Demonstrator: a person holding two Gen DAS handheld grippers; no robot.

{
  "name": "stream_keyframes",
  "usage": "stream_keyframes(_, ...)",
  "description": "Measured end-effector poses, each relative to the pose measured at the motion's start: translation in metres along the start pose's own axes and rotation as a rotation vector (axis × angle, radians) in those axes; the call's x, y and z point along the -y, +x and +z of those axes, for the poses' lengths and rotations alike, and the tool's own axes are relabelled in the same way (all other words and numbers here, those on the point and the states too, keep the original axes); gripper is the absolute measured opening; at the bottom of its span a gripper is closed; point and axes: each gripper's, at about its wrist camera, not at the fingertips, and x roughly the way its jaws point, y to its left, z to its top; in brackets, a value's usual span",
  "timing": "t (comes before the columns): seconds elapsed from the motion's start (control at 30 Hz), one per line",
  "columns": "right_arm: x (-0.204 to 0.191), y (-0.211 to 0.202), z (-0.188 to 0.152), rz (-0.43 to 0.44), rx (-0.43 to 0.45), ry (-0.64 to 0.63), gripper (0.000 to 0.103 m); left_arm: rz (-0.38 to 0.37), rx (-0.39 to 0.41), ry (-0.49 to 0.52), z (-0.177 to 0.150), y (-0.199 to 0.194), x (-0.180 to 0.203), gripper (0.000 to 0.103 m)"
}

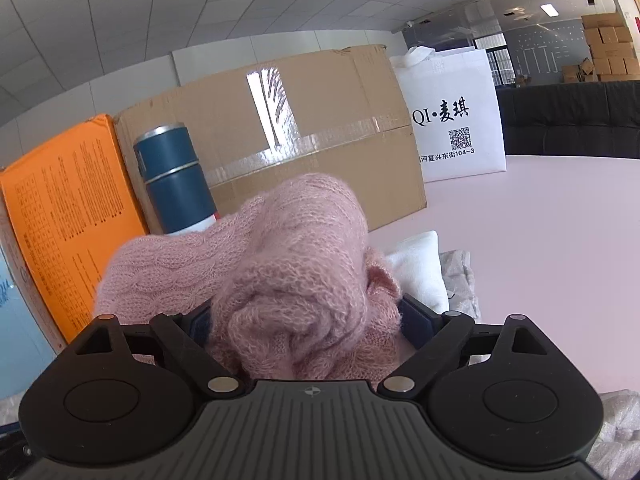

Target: Fold clothes

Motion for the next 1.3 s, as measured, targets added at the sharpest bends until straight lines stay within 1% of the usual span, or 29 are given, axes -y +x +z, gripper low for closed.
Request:
stream_keyframes(0.03,0.003,-0.007,0.001,0.010,0.045,0.033,0.103,0.012,0.008,0.021,-0.002,-0.011,-0.005,0.103)
stream_keyframes(0.1,0.008,-0.020,0.002,0.018,0.136,0.088,0.103,0.041,0.030,0.044,-0.004,-0.033,-0.015,0.103)
stream_keyframes(0.2,0.012,-0.039,0.001,-0.026,0.263,0.116,0.103,0.058,0.054,0.042,-0.005,-0.063,-0.032,0.103)
stream_keyframes(0.3,0.010,-0.055,-0.002,-0.092,0.332,0.112,0.103,0.053,0.070,0.021,-0.003,-0.089,-0.047,0.103)
stream_keyframes(0.4,0.001,-0.082,-0.002,-0.100,0.389,0.087,0.103,0.012,0.101,0.014,-0.001,-0.114,-0.059,0.103)
stream_keyframes(0.43,-0.003,-0.094,0.000,-0.087,0.403,0.079,0.103,-0.005,0.119,0.012,0.002,-0.122,-0.061,0.103)
stream_keyframes(0.53,-0.018,-0.134,0.011,-0.034,0.400,0.072,0.103,-0.038,0.175,-0.013,0.010,-0.139,-0.064,0.103)
stream_keyframes(0.63,-0.035,-0.172,0.026,0.002,0.348,0.071,0.103,-0.075,0.262,-0.048,0.012,-0.156,-0.056,0.103)
stream_keyframes(0.7,-0.051,-0.198,0.036,0.000,0.287,0.057,0.103,-0.150,0.301,-0.035,0.010,-0.168,-0.052,0.103)
stream_keyframes(0.77,-0.067,-0.224,0.040,0.009,0.262,0.035,0.103,-0.231,0.322,-0.018,0.005,-0.180,-0.052,0.103)
stream_keyframes(0.8,-0.076,-0.237,0.040,0.002,0.259,0.030,0.103,-0.251,0.324,-0.009,0.003,-0.185,-0.053,0.103)
stream_keyframes(0.87,-0.096,-0.263,0.037,-0.034,0.259,0.028,0.103,-0.268,0.307,0.018,0.001,-0.192,-0.050,0.103)
stream_keyframes(0.93,-0.113,-0.285,0.032,-0.073,0.281,0.050,0.103,-0.296,0.292,0.047,0.001,-0.199,-0.045,0.103)
stream_keyframes(0.97,-0.121,-0.295,0.030,-0.085,0.293,0.060,0.103,-0.321,0.291,0.051,0.001,-0.203,-0.044,0.103)
stream_keyframes(1.03,-0.135,-0.312,0.025,-0.095,0.309,0.074,0.103,-0.360,0.292,0.027,0.002,-0.211,-0.043,0.103)
stream_keyframes(1.07,-0.143,-0.320,0.023,-0.095,0.309,0.073,0.103,-0.368,0.294,0.020,0.002,-0.214,-0.042,0.103)
stream_keyframes(1.17,-0.163,-0.342,0.021,-0.115,0.303,0.038,0.103,-0.371,0.292,0.007,0.004,-0.223,-0.040,0.103)
stream_keyframes(1.3,-0.178,-0.363,0.020,-0.136,0.312,-0.003,0.103,-0.340,0.304,-0.010,0.004,-0.232,-0.038,0.103)
